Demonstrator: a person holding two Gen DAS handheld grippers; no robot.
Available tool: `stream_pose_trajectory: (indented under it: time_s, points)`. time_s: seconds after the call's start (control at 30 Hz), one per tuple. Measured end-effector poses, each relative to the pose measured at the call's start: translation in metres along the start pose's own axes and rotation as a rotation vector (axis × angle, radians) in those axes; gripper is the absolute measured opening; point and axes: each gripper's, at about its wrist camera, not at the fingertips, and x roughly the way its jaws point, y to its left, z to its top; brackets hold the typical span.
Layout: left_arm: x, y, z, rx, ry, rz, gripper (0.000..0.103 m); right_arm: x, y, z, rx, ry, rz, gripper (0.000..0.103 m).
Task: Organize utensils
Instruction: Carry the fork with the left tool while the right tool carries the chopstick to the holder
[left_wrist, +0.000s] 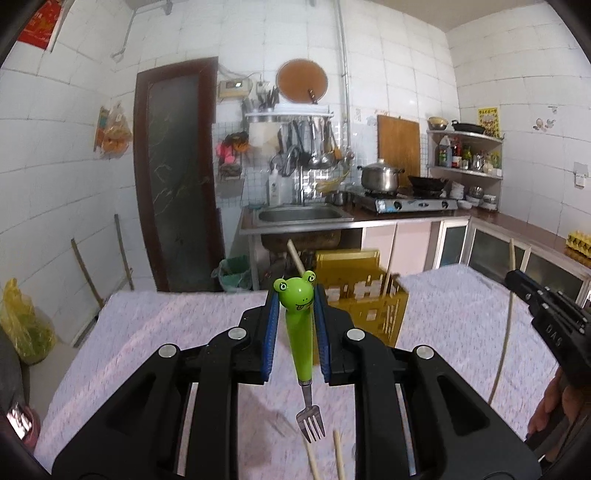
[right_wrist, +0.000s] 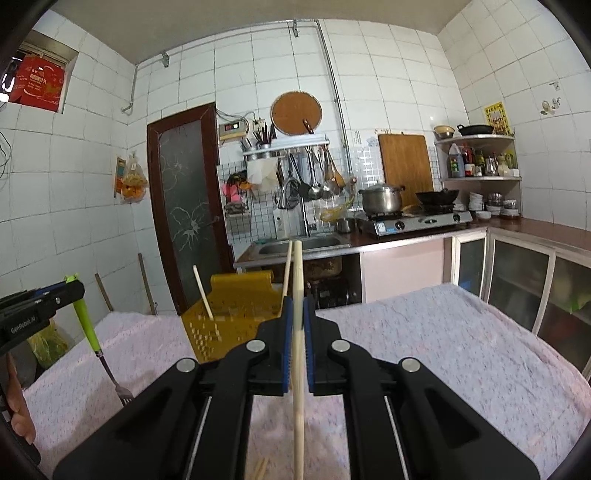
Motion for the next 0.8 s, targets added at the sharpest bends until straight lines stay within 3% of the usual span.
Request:
stream_pose_trajectory:
  time_s: [0.27,0.47,0.67,0.8]
  points:
    - [0.045,-0.006,0.077,0.009,-0.108,-0.012,0.018,0.047,0.02,0.069,-0.013,-0.149,0.026,0.006]
    - [0.081,-0.017,0.118,0.029,-0.17,-0.028,0.018,0.098,0.033,0.103,0.004,-0.205,0.05,0.006]
    - [0.126,-0.02,0.108,0.037,-0.151,-0.043,0.018,0.151,0.036,0.102,0.05,-0.202,0.078,0.006]
    - [0.163,-0.013,0.08,0.016,-0.084,-0.045,0.018,0.18,0.036,0.072,0.034,-0.16,0.077,0.006]
